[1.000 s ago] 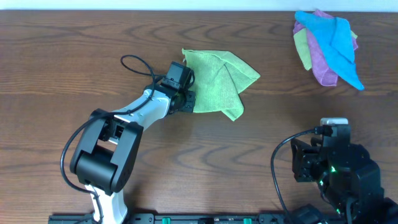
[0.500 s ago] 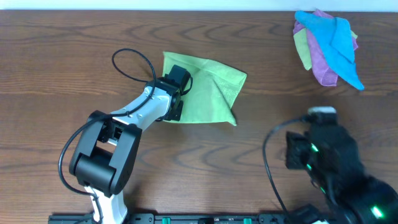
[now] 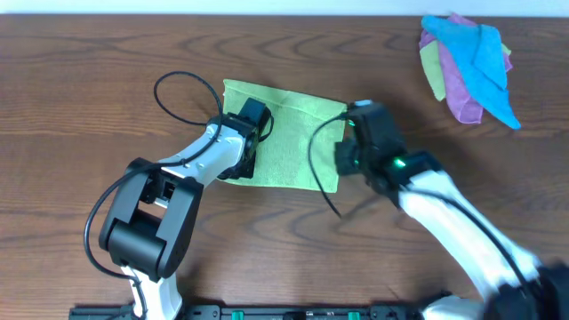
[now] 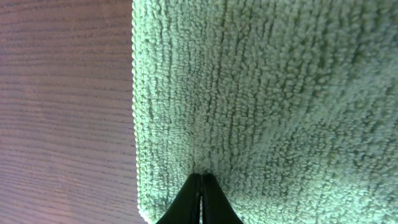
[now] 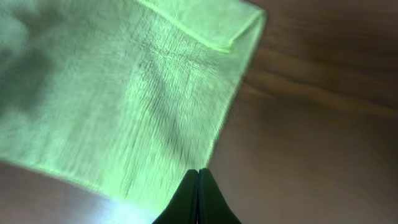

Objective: Fold the cloth

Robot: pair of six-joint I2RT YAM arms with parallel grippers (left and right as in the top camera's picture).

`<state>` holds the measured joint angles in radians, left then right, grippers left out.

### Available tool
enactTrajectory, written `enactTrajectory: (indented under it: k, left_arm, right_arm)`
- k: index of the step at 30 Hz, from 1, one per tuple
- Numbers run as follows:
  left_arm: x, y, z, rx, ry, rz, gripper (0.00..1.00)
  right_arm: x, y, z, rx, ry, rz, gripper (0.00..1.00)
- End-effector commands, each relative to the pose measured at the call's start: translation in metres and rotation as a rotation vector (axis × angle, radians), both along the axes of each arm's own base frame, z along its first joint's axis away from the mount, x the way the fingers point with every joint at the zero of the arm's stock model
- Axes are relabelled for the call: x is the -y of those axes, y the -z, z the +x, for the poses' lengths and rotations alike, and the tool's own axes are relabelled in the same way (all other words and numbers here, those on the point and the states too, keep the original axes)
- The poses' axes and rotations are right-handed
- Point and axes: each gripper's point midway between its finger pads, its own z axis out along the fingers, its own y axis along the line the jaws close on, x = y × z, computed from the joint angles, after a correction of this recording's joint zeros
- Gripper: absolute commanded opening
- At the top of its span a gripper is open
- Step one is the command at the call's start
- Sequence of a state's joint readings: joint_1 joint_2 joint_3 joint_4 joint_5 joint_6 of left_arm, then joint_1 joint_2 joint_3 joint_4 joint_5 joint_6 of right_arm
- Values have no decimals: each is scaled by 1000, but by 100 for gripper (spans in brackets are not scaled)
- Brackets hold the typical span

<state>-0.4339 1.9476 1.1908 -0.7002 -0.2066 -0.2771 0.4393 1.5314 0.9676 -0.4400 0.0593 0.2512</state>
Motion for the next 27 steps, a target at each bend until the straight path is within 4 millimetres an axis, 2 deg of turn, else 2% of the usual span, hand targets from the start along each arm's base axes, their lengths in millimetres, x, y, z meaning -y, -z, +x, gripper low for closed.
enactTrajectory:
  k: [1,3,6,14,19,27]
  left_arm:
    - [-2,24,-19,-85,-27,-18,6]
    - [0,24,-19,-86,-27,-30,6]
    - [3,25,-19,-88,-28,-44,6]
    - [3,25,-17,-82,-27,-47,6]
    - [4,25,-16,-76,-27,-50,6]
    - [4,25,-16,-76,-27,-51,6]
  right_arm:
    - [-12,29,12,-57,-58,24,1]
    - [-20,43,22,-81,-72,59,2]
    - [-27,53,44,-76,-70,82,1]
    - [-48,30,87,31,-120,110,1]
    - [-59,29,95,37,-146,149,1]
    - [-65,51,101,22,-155,157,1]
